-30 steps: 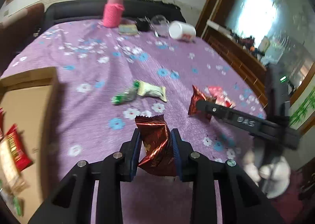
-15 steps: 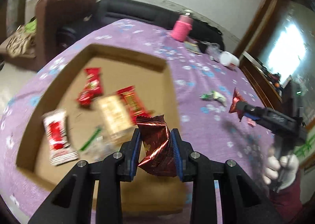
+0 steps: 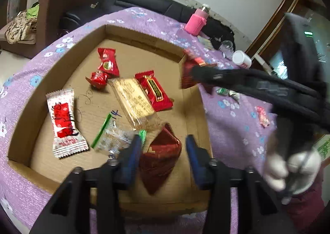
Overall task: Organize snacks
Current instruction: 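Carry both foil candies over the box and open both tools to drop them, then grasp the pale green wafer candy with the right tool, then grasp the green-wrapped candy with the left tool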
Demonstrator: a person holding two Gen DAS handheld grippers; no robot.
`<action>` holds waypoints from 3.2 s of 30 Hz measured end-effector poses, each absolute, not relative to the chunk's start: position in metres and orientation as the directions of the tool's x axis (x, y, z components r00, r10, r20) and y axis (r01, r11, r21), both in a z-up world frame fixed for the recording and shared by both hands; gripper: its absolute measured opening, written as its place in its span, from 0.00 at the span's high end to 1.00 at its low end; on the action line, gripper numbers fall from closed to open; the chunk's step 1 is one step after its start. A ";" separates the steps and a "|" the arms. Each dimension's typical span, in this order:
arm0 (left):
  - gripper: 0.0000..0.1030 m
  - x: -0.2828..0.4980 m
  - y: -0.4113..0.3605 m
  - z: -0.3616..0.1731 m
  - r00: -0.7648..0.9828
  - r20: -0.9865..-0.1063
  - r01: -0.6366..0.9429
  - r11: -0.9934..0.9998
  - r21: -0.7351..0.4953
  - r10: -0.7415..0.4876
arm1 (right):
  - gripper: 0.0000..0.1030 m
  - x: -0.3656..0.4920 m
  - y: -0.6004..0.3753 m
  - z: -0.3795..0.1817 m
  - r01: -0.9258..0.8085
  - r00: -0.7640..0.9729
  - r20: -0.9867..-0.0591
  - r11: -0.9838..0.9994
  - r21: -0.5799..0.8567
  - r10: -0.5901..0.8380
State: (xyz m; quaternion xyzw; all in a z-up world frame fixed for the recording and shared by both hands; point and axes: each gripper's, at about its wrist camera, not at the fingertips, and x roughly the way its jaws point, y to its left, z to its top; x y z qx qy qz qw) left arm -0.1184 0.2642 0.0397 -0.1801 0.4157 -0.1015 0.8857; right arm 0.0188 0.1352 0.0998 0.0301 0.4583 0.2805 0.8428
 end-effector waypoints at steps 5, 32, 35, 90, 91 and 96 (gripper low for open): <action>0.47 -0.129 0.286 0.052 0.672 -0.664 0.019 0.904 -0.427 -0.327 | 0.55 0.031 0.159 0.084 -0.439 0.409 -0.792 0.859 0.265 0.453; 0.21 -0.146 0.292 0.075 0.730 -0.628 -0.020 0.910 -0.413 -0.269 | 0.46 0.025 0.076 0.121 -0.282 0.592 -0.699 0.916 0.286 0.400; 0.21 -0.150 0.288 0.081 0.740 -0.602 0.023 0.906 -0.423 -0.300 | 0.46 0.019 0.033 0.123 -0.227 0.629 -0.691 0.934 0.275 0.356; 0.20 -0.133 0.184 0.091 0.626 -0.633 0.263 0.888 -0.378 -0.455 | 0.64 0.029 -0.058 0.046 -0.176 0.469 -0.849 0.968 0.178 0.241; 0.20 -0.132 0.183 0.091 0.624 -0.633 0.265 0.886 -0.380 -0.458 | 0.64 0.022 -0.057 0.046 -0.181 0.481 -0.854 0.976 0.124 0.197; 0.21 -0.106 0.161 0.098 0.611 -0.649 0.262 0.890 -0.374 -0.453 | 0.60 0.010 -0.072 0.047 -0.162 0.557 -0.810 0.981 0.110 0.183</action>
